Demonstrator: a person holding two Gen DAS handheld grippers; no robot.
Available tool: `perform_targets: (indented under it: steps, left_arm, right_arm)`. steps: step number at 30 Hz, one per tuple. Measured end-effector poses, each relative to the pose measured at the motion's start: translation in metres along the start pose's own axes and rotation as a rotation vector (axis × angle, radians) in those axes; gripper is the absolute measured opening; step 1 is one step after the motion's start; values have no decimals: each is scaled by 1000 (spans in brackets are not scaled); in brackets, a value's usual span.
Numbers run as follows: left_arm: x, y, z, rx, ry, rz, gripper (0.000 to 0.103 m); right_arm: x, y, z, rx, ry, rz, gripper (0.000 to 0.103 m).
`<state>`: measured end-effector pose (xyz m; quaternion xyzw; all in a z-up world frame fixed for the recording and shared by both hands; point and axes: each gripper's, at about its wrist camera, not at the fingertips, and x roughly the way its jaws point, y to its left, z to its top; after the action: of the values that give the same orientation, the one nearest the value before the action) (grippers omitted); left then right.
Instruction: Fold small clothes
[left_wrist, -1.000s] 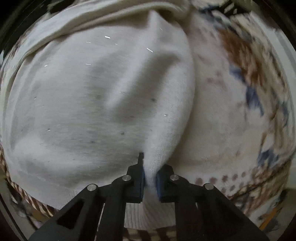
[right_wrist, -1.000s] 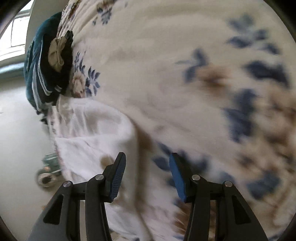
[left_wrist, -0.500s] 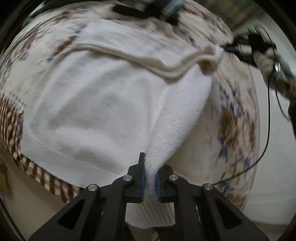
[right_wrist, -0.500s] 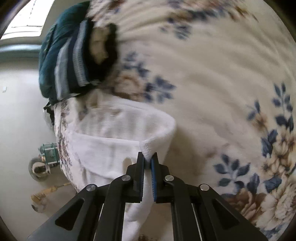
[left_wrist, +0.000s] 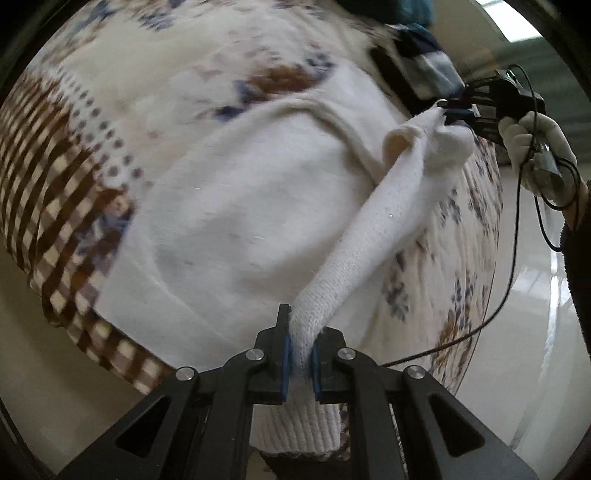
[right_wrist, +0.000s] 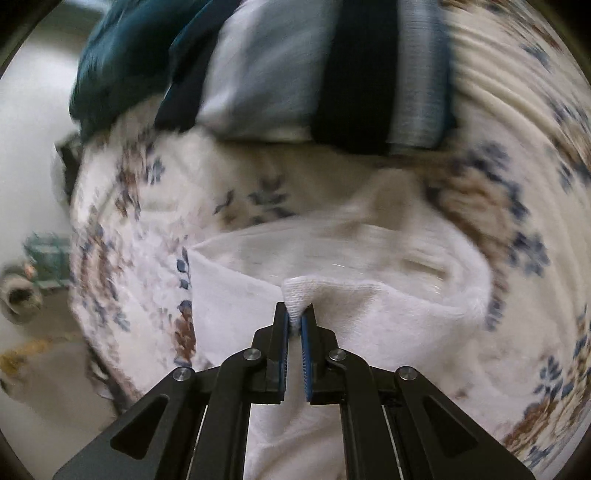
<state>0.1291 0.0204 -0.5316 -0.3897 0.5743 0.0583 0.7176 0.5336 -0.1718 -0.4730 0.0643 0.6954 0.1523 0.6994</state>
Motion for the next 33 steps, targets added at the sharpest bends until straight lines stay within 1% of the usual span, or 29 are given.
perform_targets:
  steps: [2,5,7,9,10,12,13,14,15,16,17,18,20,21,22,24,25,26,29,30,31,33]
  left_arm:
    - [1,18,9,-27,-1,-11,7]
    - [3,45,23,-35,4,-16,7]
    - [9,62,31,-42,24,-31,7]
    - [16,78,38,-39,47,-35,7]
    - [22,85,44,-35,68,-44,12]
    - [28,95,51,-37,109,-58,18]
    - [29,100,54,-48,122,-57,24]
    - [26,105,57,-57,125,-55,25]
    - [22,110,59,-59,122,-60,26]
    - [19,113,61,-60,122,-58,37]
    - [12,115,61,-58,121,-60,43]
    - [7,116,61,-53,116,-75,44]
    - [3,111,58,-37,119,-83,59]
    - [2,107,57,-19,119,-73,59]
    - [3,102,54,1,124,-66,59]
    - [12,93,49,33,160,-26,59]
    - [17,92,49,39,168,-10,59]
    - [22,88,47,48,175,5,59]
    - [35,74,41,88,189,75,59]
    - [38,70,38,98,196,102,59]
    - [40,67,38,102,199,111,59]
    - [44,61,35,120,205,142,59]
  right_arm:
    - [33,49,8,-57,25,-63,6]
    - [69,97,13,-118,46,-139,6]
    - [91,122,14,-135,59,-176,6]
    - [108,136,14,-143,72,-199,6]
    - [117,142,15,-143,85,-202,7]
    - [130,147,15,-144,134,-179,12]
    - [128,145,11,-143,147,-147,12]
    - [122,141,4,-135,152,-102,17]
    - [115,133,-6,-121,157,-59,35]
    - [104,122,-20,-104,156,-31,43]
    - [89,106,-39,-87,142,-4,48]
    - [77,92,-57,-74,132,12,48]
    - [53,54,-104,-39,116,-7,48]
    - [43,32,-129,-1,107,-15,48]
    - [37,3,-163,58,118,-25,48]
    - [37,-35,-214,164,152,-31,48]
    - [41,-54,-241,235,179,-12,49]
    - [49,-74,-275,326,216,37,49]
    - [70,-100,-332,470,253,143,49]
    - [78,-104,-350,507,259,184,49]
    - [87,-108,-367,550,270,234,49]
    - [100,-109,-389,606,279,305,49]
